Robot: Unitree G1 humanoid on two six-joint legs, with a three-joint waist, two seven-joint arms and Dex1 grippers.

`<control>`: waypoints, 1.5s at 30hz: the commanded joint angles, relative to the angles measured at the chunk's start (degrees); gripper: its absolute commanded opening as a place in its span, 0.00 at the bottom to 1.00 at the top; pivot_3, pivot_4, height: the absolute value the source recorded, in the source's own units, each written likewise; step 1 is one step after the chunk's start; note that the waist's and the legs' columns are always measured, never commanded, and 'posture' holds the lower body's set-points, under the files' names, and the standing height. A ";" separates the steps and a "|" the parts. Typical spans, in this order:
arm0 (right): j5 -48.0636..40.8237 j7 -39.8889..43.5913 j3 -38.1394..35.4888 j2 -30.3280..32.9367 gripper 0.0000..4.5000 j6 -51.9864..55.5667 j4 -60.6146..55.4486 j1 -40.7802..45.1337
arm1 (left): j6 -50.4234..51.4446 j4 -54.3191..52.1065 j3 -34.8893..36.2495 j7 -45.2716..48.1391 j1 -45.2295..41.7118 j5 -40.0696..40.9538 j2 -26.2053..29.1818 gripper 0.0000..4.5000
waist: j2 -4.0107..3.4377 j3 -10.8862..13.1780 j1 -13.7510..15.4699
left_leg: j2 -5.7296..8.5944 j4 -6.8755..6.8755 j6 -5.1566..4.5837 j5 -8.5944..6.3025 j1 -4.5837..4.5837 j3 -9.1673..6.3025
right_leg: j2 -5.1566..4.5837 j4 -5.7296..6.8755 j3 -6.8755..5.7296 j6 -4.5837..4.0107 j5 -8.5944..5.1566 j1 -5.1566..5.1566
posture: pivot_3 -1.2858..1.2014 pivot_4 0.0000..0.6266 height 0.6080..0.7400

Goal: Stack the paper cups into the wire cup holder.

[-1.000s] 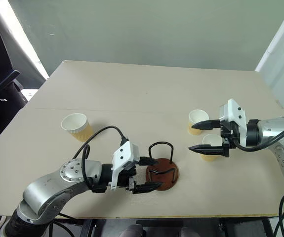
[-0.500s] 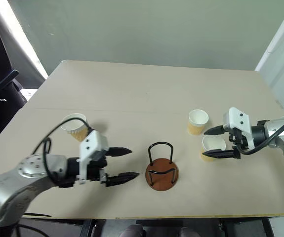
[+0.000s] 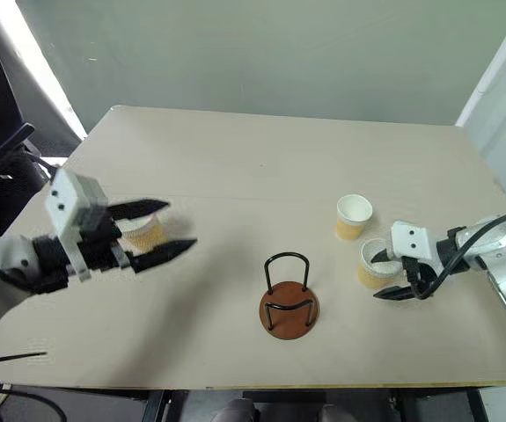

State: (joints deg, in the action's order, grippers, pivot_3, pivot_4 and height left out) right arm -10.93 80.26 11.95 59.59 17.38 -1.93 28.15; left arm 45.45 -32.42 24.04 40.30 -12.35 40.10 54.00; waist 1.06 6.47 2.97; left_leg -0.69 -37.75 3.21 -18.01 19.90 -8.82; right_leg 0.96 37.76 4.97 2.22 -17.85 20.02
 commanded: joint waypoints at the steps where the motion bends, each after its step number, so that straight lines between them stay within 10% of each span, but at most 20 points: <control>1: 1.11 0.46 -0.10 -0.72 0.57 -1.45 0.39 2.03 | 0.06 -2.10 0.80 -0.20 -1.07 2.47 -0.32 1.00 | 0.00 0.02 -0.01 | 0.00 0.01 0.00 0.00 0.01 0.00 | 0.00 -0.01 0.00 0.00 0.00 0.01 | 0.52 0.24 1.00; 8: 1.97 1.60 -0.40 -1.54 0.01 -2.78 1.26 3.53 | 3.09 -4.77 1.05 -1.50 -1.40 8.25 0.10 1.00 | -0.03 0.04 0.02 | 0.00 0.15 0.00 0.00 0.04 0.01 | 0.00 0.02 -0.02 0.00 0.00 0.03 | 0.52 0.24 1.00; 25: -24.26 2.77 -13.81 -6.46 0.01 14.91 -8.08 25.53 | 3.01 -3.18 -1.34 0.29 -2.97 8.37 2.28 1.00 | -0.19 0.14 -0.19 | -0.03 0.26 0.07 0.04 0.03 -0.01 | 0.11 -0.24 0.00 -0.04 0.01 0.08 | 0.52 0.24 1.00; 45: -30.14 -1.32 -5.46 -11.13 0.01 24.00 -23.68 17.14 | 3.89 -5.32 -1.80 -0.25 -0.54 9.25 2.07 1.00 | -0.18 0.13 0.10 | -0.06 0.60 0.11 0.07 0.07 -0.12 | 0.09 -0.69 -0.03 -0.05 0.03 0.09 | 0.52 0.24 1.00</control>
State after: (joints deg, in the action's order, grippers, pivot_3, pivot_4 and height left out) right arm -40.44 78.82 6.82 48.00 41.55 -23.60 44.94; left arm 49.91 -36.20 21.39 39.91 -12.46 48.80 55.59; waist 0.88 6.60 3.06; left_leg -0.75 -37.15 3.32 -17.93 19.97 -8.95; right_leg 1.06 37.08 4.93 2.17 -17.82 20.11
